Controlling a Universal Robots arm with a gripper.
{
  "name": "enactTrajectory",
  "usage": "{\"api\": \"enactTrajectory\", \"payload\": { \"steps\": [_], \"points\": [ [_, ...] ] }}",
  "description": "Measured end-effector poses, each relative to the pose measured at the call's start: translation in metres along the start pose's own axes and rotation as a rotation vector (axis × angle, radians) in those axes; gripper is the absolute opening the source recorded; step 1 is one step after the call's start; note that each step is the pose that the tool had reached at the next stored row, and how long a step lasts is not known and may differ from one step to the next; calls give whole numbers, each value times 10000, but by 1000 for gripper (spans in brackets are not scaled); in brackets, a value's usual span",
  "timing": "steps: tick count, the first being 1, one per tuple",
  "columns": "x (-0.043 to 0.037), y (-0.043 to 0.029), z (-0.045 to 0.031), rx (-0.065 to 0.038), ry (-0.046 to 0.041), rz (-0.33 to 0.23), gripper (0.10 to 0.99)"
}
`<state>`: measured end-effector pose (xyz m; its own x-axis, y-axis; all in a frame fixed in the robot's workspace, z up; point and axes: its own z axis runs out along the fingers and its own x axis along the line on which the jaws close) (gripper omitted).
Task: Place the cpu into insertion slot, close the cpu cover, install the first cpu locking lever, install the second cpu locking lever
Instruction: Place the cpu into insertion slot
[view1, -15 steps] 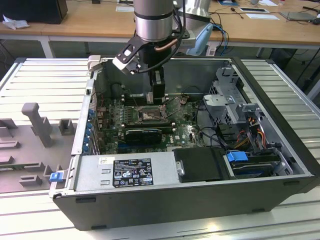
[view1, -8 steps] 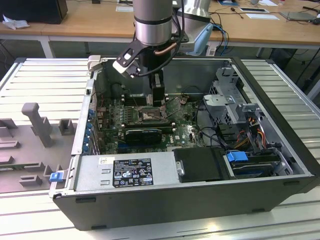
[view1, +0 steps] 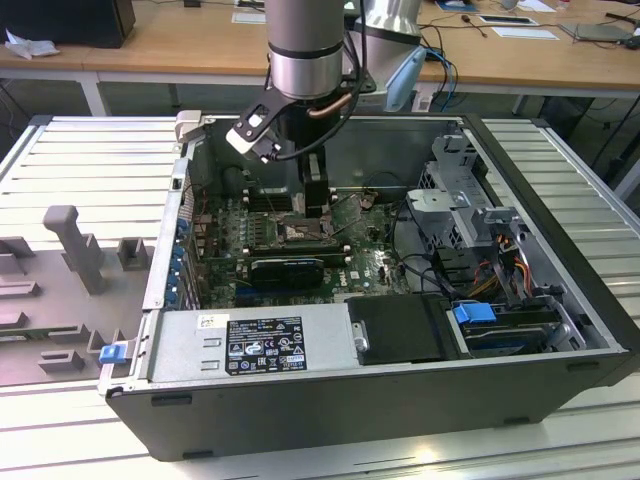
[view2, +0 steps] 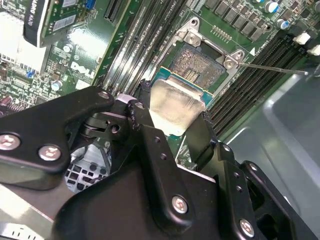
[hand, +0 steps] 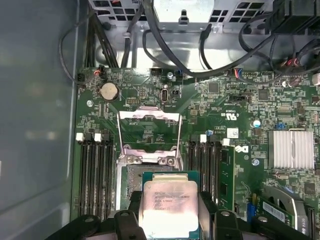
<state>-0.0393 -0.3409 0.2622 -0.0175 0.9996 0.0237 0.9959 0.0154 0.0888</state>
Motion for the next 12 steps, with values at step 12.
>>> {"api": "enactTrajectory", "payload": {
  "steps": [12],
  "points": [
    [33, -43, 274, -40, -1, 0, 529]
  ]
}}
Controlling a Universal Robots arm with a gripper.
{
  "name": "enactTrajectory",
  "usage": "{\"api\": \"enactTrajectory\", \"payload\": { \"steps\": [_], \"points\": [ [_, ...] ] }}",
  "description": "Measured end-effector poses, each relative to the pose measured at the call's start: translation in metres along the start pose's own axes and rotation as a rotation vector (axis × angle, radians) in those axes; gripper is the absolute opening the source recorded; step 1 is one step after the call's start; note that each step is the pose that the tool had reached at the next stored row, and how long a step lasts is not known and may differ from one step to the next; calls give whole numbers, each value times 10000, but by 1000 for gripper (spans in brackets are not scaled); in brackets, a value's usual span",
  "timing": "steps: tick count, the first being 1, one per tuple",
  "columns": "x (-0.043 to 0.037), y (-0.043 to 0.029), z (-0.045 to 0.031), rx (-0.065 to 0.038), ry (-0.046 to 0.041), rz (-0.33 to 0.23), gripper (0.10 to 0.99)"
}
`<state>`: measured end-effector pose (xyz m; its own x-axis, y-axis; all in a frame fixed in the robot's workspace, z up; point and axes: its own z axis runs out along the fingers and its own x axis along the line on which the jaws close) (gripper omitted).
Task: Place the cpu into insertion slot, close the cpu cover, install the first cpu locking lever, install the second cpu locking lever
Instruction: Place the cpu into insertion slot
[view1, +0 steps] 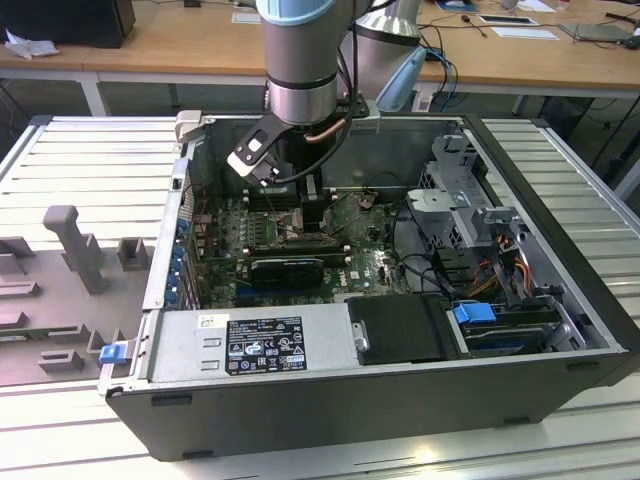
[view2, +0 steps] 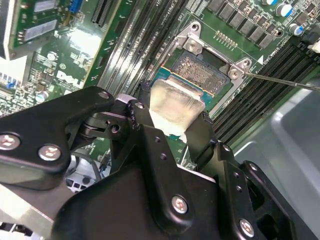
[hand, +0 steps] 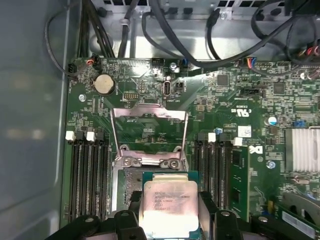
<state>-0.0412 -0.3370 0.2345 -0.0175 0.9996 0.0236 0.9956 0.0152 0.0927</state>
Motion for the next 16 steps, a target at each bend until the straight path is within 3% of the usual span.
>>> {"api": "enactTrajectory", "payload": {
  "steps": [4, 8, 16],
  "points": [
    [51, -19, 35, 1, 0, 0, 529],
    [77, -85, 107, -1, -3, 46, 529],
    [118, -89, 178, -3, -13, 145, 529]
  ]
}}
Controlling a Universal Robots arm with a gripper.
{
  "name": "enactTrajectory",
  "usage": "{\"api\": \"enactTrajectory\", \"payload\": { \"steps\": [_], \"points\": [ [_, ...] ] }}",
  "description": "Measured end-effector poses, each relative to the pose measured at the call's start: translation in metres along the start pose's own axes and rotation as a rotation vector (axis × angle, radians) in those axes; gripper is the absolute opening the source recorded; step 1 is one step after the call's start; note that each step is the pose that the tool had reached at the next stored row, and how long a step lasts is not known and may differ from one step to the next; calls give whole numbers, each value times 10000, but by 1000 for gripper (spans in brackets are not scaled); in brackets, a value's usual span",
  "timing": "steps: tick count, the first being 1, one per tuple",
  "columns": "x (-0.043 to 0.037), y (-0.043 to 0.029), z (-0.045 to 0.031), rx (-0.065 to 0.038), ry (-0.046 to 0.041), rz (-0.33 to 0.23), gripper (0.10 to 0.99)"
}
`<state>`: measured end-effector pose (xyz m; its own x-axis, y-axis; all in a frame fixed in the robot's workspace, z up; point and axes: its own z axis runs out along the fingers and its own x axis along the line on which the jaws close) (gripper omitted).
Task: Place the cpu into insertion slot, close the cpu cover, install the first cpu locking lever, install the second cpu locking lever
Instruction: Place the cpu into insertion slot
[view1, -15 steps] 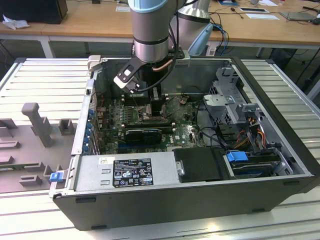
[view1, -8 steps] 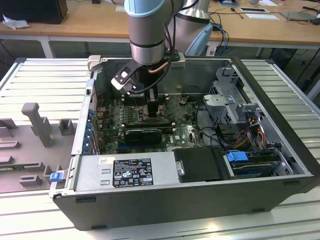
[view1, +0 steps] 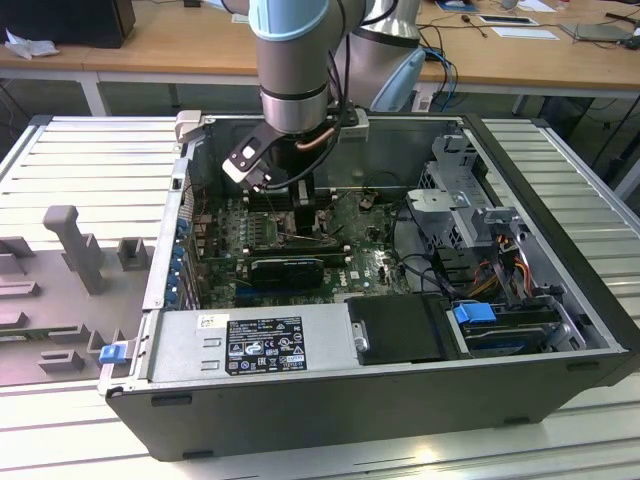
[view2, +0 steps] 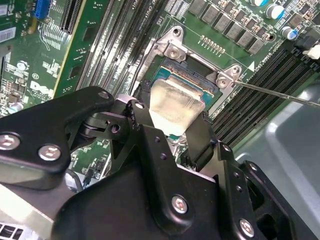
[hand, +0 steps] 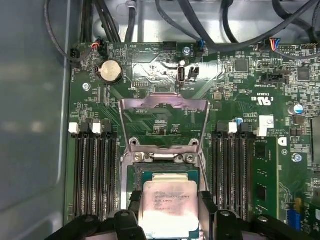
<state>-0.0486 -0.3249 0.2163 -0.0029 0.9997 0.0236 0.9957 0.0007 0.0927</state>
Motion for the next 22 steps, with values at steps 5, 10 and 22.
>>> {"api": "enactTrajectory", "payload": {
  "steps": [5, 10, 22],
  "points": [
    [3, -5, 49, -1, -6, 69, 529],
    [12, -6, 68, -3, -13, 132, 529],
    [54, -6, 146, 1, -18, 130, 529]
  ]
}}
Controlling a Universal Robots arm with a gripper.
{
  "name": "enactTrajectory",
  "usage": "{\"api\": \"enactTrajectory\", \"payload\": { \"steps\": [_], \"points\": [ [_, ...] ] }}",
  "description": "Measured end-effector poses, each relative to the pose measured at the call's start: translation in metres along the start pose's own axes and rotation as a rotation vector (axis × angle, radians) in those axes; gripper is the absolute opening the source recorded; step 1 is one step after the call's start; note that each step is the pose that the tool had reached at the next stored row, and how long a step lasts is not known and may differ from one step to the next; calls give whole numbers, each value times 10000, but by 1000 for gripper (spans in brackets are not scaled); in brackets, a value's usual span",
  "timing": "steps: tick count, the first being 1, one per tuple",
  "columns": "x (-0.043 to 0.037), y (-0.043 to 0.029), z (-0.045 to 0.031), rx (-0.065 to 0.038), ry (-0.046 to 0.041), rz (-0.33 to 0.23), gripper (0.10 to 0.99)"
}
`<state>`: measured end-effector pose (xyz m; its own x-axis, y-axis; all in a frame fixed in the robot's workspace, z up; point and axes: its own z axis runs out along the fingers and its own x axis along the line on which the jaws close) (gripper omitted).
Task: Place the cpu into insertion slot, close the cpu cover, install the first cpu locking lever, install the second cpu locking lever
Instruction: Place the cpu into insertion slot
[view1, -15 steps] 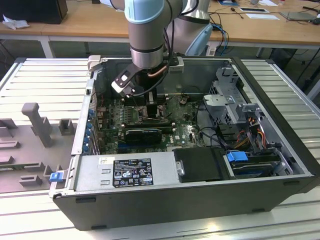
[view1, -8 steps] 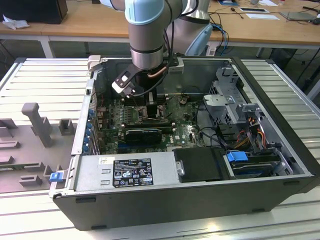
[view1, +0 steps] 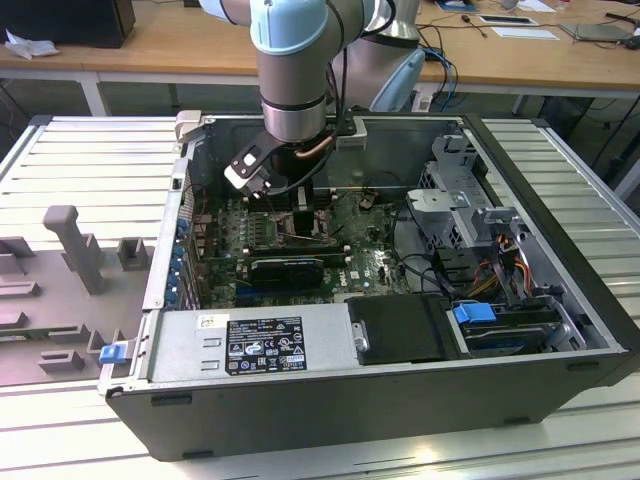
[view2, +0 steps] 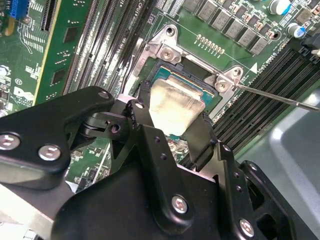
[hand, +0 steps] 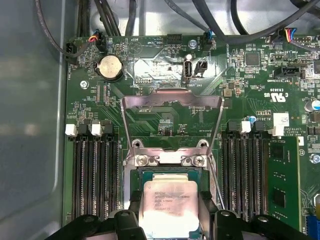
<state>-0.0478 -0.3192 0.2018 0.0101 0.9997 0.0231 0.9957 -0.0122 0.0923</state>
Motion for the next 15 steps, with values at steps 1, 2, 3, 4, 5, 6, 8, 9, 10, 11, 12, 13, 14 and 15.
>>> {"api": "enactTrajectory", "payload": {
  "steps": [1, 2, 3, 4, 5, 6, 8, 9, 10, 11, 12, 13, 14, 15],
  "points": [
    [0, 0, 0, 0, 1, 0, 529],
    [0, 0, 0, 0, 0, 0, 529],
    [0, 0, 0, 0, 0, 0, 541],
    [0, 0, 0, 0, 0, 0, 541],
    [0, 0, 0, 0, 0, -1, 604],
    [0, 0, -3, 0, 2, 0, 604],
    [1, 4, -43, 0, 7, 2, 604],
    [2, 6, -68, 0, 8, 1, 604],
    [3, 10, -108, 6, 8, 1, 588],
    [3, 12, -126, 13, 6, 1, 522],
    [3, 12, -135, 18, 6, 2, 522],
    [3, 14, -145, 29, 6, 2, 459],
    [4, 15, -157, 43, 7, 2, 337],
    [4, 16, -166, 51, 7, 3, 278]
  ]
}}
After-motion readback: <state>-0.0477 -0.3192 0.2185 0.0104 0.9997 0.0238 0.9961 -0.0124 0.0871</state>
